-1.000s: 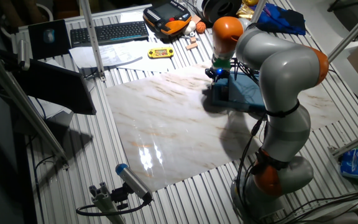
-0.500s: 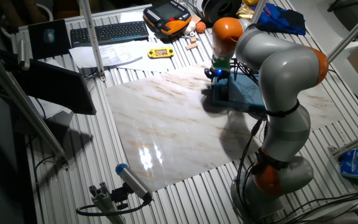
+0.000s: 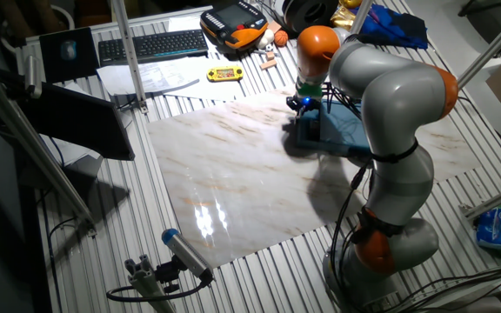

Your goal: Take something out of a drawer

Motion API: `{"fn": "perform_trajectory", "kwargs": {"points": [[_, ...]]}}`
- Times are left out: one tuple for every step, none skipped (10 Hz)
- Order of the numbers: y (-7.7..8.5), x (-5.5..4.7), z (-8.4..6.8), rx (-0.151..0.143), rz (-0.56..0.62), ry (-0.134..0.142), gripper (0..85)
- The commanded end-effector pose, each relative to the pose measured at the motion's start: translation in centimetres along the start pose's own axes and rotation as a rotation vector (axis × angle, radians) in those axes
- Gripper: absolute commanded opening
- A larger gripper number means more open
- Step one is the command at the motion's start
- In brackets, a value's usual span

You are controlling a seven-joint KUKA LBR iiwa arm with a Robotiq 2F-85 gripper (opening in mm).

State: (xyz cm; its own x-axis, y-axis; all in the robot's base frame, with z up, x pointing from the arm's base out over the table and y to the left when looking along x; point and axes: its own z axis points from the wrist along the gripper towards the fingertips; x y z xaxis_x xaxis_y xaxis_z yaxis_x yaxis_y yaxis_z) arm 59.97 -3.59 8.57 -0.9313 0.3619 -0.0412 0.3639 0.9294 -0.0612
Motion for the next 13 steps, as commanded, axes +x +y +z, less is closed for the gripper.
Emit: {"fn": "perform_trajectory", "kwargs": {"points": [[0.0,0.0,0.0,-0.003,-0.003,0.001,0.0],[0.1,0.1,0.0,-0.007,-0.006,0.006,0.0],[0.1,0.1,-0.1,-0.006,-0.006,0.006,0.0],[0.2,0.2,-0.1,-0.007,-0.006,0.006,0.0],[0.3,0.2,-0.2,-0.006,-0.005,0.006,0.0],[0.5,0.3,-0.3,-0.005,-0.002,0.007,0.0],[0.7,0.4,-0.5,-0.006,0.0,0.011,0.0],[0.9,0.5,-0.6,-0.005,0.001,0.012,0.0],[1.0,0.5,-0.6,-0.006,0.003,0.014,0.0],[1.1,0.6,-0.6,-0.008,0.005,0.017,0.0],[1.2,0.7,-0.5,-0.011,0.006,0.018,0.0],[1.4,0.7,-0.4,-0.012,0.008,0.016,0.0],[1.5,0.7,-0.4,-0.013,0.011,0.017,0.0]]}}
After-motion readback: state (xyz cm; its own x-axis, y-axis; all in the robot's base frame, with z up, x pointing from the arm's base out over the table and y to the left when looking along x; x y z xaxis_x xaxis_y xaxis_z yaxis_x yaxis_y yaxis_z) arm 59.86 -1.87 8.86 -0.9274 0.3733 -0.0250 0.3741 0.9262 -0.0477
